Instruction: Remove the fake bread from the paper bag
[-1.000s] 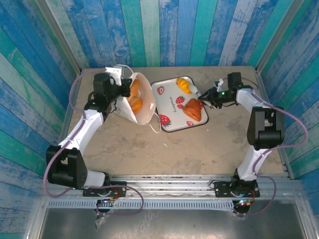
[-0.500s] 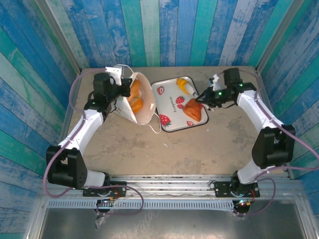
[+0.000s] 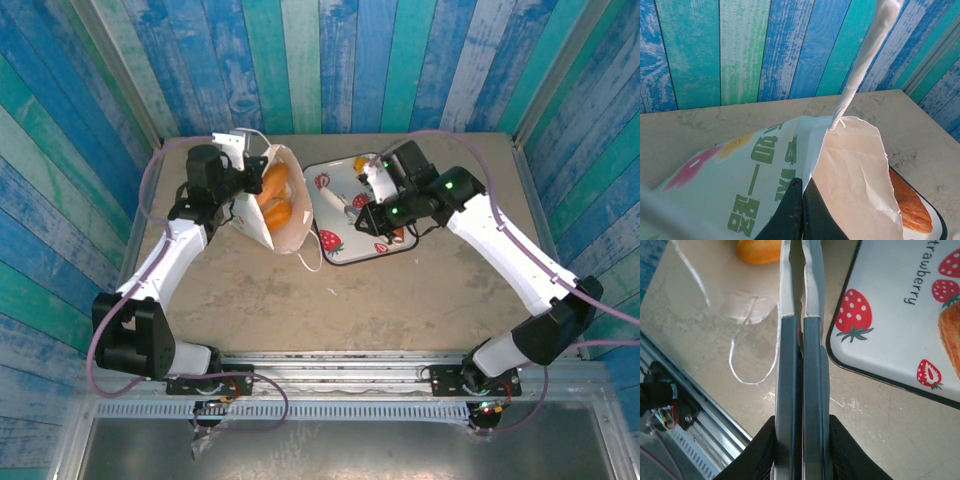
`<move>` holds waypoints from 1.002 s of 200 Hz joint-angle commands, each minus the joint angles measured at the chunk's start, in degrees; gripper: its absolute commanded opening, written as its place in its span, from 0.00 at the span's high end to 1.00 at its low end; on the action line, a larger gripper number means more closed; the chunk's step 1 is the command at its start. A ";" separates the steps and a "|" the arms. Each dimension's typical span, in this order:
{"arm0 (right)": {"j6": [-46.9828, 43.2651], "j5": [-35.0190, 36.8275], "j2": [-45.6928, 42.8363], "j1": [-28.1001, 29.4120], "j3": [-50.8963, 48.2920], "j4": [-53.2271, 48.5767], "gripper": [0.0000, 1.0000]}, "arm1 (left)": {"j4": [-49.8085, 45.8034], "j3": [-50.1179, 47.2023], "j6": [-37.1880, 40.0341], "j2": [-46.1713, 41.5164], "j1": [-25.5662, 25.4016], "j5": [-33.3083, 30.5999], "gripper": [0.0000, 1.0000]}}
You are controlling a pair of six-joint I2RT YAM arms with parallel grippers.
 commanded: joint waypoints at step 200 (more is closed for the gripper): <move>3.47 6.45 25.50 12.24 25.15 -7.03 0.59 | 2.16 0.70 -0.22 -1.63 -0.06 5.55 0.99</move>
